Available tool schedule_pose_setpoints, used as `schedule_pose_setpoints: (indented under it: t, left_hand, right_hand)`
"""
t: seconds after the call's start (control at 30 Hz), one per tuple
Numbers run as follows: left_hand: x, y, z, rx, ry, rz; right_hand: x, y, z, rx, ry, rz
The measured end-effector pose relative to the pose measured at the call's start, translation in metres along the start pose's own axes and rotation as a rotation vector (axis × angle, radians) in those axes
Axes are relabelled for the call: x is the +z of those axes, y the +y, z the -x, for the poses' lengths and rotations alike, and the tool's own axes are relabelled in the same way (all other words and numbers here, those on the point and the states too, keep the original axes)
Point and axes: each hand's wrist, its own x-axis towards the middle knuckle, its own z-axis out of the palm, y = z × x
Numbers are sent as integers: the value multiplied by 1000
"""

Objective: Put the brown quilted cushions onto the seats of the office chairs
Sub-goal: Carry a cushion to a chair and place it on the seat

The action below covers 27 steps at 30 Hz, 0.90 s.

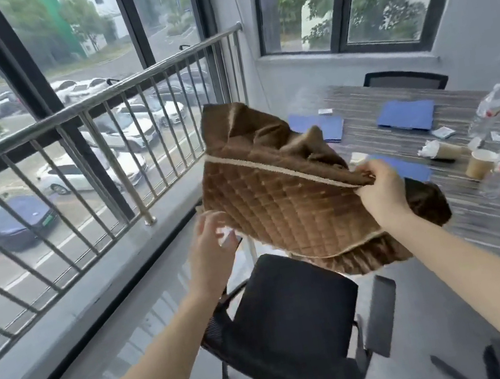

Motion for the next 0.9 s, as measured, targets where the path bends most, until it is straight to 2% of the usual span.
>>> schedule_pose_setpoints:
  t: [0.07, 0.17, 0.23, 0.3, 0.5, 0.6, 0.7, 0.77, 0.9]
  left_hand:
    - [15, 1, -25, 267, 6, -167]
    - [35, 8, -58, 460, -110, -320]
    - [49, 11, -75, 439, -249, -345]
    - [60, 14, -83, 342, -351, -334]
    - [79, 3, -110, 230, -261, -393]
    - [84, -17, -122, 180, -213, -342]
    - [89, -41, -138, 130, -237, -306]
    - [90, -55, -151, 87, -297, -258]
    - [83, -80, -178, 4, -446, -110]
  right_hand:
    - [15, -8, -19, -80, -11, 62]
    - [34, -14, -41, -204, -78, 108]
    - [47, -16, -55, -281, -103, 174]
    - [56, -19, -64, -359, -92, 244]
    - [74, -15, -81, -549, -143, 300]
    - [84, -11, -83, -623, -69, 373]
    - [91, -3, -82, -563, 56, 373]
    - [96, 8, -82, -448, 93, 353]
    - [114, 43, -73, 23, -78, 354]
